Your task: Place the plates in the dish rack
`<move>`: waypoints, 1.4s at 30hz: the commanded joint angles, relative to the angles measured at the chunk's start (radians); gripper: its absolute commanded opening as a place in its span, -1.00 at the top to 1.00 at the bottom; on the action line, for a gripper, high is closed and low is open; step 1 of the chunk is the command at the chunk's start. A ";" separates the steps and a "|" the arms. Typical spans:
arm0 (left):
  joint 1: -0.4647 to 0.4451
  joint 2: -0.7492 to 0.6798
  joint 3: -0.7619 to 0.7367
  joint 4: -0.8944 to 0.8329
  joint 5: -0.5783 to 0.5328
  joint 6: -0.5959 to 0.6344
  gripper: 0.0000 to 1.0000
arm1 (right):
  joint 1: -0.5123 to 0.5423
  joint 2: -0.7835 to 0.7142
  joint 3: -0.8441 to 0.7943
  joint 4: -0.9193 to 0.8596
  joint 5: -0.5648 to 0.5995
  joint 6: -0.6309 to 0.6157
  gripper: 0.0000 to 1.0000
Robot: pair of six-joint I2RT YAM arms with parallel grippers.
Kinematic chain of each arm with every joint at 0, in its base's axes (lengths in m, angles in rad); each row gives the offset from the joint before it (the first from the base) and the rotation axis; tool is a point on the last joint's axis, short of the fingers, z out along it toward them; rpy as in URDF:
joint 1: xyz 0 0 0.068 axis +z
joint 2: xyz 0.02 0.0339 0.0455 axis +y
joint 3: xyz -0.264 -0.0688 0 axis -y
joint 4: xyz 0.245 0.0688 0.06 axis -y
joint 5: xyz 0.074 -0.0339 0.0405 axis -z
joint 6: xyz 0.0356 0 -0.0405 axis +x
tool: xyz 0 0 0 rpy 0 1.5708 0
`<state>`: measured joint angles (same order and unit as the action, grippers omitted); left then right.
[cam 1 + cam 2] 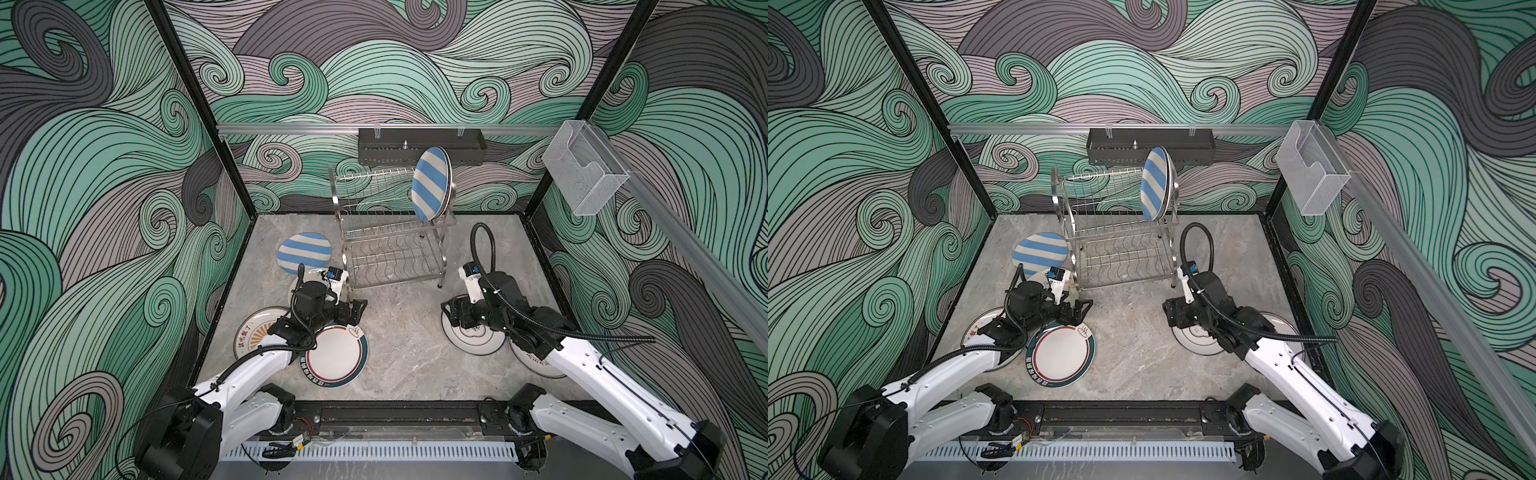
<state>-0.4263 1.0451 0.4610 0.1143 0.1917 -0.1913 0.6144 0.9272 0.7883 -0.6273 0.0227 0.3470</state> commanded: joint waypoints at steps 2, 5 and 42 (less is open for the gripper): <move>0.006 -0.004 -0.002 0.006 0.009 0.015 -0.97 | -0.017 0.020 -0.065 0.030 0.002 0.082 -0.63; 0.006 0.005 -0.001 0.007 0.011 0.012 -0.97 | -0.031 0.060 -0.098 0.040 0.002 0.096 -0.64; 0.004 0.053 0.001 0.041 0.045 -0.003 -0.97 | -0.035 0.489 -0.090 0.207 -0.205 0.064 -0.65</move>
<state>-0.4263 1.0904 0.4541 0.1429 0.2214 -0.1925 0.5510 1.4067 0.7063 -0.4400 -0.1566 0.4011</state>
